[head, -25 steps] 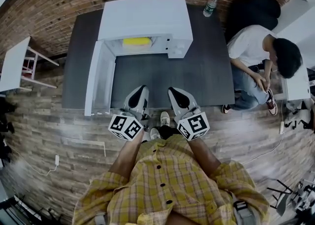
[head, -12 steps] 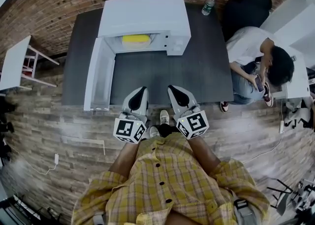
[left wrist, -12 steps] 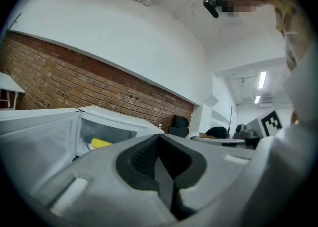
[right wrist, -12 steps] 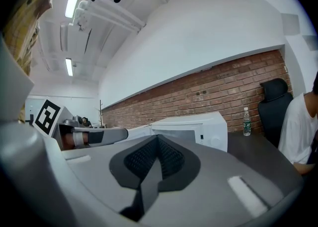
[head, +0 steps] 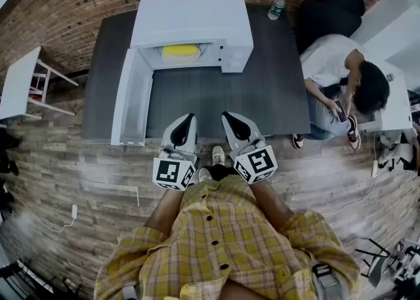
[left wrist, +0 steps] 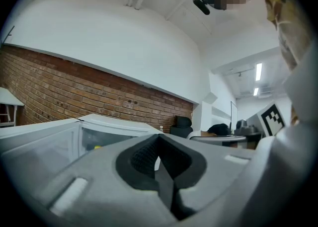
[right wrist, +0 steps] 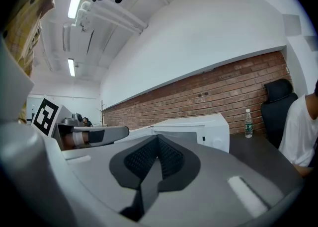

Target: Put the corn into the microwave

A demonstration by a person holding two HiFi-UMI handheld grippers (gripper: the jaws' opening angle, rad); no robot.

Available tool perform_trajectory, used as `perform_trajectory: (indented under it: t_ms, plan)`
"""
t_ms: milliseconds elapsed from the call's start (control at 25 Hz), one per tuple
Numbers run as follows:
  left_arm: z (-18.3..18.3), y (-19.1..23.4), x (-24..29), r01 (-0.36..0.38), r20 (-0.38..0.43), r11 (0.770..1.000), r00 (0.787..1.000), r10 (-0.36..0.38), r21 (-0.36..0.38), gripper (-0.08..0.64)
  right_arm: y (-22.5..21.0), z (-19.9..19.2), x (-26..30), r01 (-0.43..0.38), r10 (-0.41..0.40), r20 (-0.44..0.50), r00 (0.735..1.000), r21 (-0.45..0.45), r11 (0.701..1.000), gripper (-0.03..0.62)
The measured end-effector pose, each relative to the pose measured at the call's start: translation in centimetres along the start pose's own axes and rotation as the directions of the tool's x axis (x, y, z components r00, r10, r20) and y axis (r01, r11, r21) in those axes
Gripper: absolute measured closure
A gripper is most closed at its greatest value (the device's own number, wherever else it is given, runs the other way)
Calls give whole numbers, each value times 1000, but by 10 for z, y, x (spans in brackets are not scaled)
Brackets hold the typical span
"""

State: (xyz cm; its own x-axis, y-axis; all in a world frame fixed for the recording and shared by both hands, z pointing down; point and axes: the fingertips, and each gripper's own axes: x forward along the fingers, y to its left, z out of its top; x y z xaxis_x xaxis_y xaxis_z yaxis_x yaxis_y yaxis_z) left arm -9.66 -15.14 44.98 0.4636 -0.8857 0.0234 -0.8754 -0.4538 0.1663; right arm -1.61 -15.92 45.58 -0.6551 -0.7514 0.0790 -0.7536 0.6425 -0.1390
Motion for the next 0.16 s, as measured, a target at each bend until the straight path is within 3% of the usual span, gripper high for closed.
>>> perform_trajectory:
  t_ms: [160]
  plan:
    - [2,1,-2,-16,4,1000,1000,16,10,561,3,0,-1,-5,5,1,1000,-4,1000,589]
